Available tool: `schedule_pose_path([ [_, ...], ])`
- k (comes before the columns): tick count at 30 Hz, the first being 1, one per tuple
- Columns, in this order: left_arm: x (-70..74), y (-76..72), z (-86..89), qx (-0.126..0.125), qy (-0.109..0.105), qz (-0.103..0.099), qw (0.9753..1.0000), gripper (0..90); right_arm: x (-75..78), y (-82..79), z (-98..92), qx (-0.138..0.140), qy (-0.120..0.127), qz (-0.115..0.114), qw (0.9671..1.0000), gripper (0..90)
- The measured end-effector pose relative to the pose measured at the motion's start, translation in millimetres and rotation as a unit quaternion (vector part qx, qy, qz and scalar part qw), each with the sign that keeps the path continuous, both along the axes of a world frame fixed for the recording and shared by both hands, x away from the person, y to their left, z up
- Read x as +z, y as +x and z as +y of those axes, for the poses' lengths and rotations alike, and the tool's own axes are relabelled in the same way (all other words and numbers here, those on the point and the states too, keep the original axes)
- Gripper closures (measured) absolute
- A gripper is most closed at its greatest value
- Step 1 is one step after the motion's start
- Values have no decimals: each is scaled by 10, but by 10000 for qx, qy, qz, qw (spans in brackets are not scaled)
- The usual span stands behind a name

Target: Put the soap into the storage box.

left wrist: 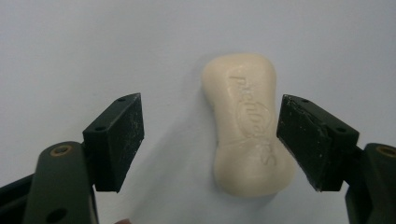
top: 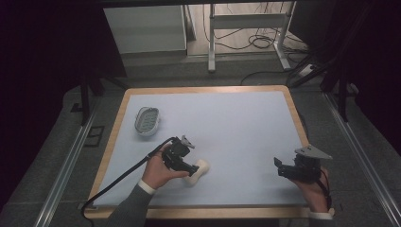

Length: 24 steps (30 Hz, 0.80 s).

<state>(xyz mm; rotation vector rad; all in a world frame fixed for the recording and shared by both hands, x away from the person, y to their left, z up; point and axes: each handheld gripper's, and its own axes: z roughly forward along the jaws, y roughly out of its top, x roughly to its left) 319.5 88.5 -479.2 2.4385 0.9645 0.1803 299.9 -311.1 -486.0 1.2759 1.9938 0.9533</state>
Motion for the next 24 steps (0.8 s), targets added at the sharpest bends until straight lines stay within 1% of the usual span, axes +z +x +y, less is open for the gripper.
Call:
schedule_pose_path([
  [2,-10,-1,-26,-13,29,37,10000,235,0,-3,1,0,3,4,10000,79],
  [6,-60,0,-93,-22,-4,178,9998,239,9,-12,2,-12,17,-13,10000,79],
  [11,-157,20,-155,-37,64,338,9994,240,-2,-3,1,-39,-13,17,10000,80],
  [12,-194,22,-184,-44,81,384,9992,244,-4,0,2,-37,-23,17,10000,80],
  [14,-212,24,-194,-48,95,404,9991,252,-7,1,5,-34,-29,22,10000,80],
  [17,-269,6,-227,-47,217,416,9989,272,-11,1,8,-36,-52,28,10000,80],
  [19,-280,1,-234,-63,235,429,9988,281,-12,2,7,-37,-55,29,10000,80],
  [21,-304,-14,-251,-56,298,431,9986,325,-11,2,2,-60,-68,39,10000,80],
  [22,-312,-20,-256,-54,325,427,9985,325,-11,2,2,-60,-68,39,10000,80],
  [24,-316,-35,-262,-33,375,374,9986,364,-7,0,-2,-64,-56,28,10000,80],
])
